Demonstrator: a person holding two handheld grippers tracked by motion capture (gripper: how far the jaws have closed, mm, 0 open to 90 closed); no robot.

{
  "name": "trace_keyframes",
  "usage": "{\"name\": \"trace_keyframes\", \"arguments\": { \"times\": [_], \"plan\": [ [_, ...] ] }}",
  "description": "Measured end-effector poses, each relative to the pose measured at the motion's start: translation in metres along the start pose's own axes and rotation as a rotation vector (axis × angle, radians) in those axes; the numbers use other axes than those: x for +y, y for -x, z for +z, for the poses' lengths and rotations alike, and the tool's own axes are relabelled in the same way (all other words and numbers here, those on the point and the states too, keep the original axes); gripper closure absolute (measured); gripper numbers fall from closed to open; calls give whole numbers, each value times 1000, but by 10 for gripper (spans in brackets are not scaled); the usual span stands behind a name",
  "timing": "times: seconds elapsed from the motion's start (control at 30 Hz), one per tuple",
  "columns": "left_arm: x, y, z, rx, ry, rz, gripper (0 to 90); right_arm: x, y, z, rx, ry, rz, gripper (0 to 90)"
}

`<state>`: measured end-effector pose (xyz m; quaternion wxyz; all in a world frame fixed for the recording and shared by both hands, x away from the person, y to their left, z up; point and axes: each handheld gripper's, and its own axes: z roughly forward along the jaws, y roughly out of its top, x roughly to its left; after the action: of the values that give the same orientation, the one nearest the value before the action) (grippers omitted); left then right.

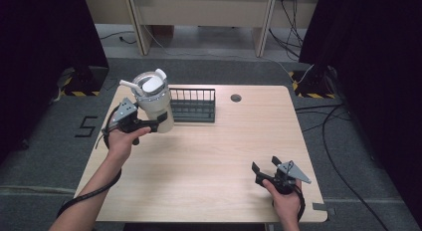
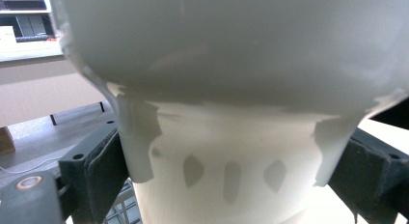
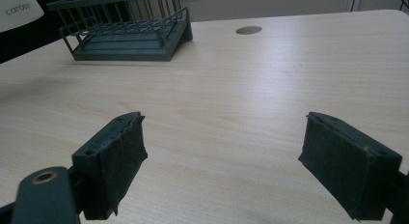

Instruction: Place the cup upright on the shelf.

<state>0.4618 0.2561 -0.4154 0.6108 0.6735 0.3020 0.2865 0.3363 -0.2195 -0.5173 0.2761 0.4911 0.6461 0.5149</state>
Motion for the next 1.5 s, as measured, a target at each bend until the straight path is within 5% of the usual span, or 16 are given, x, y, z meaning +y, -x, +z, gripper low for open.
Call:
{"name": "trace_keyframes", "arguments": {
  "times": [1.5],
  "plan": [
    [31, -11, 36, 21, 15, 19, 97, 0, 0, 0, 6, 4, 8, 155]
  ]
}}
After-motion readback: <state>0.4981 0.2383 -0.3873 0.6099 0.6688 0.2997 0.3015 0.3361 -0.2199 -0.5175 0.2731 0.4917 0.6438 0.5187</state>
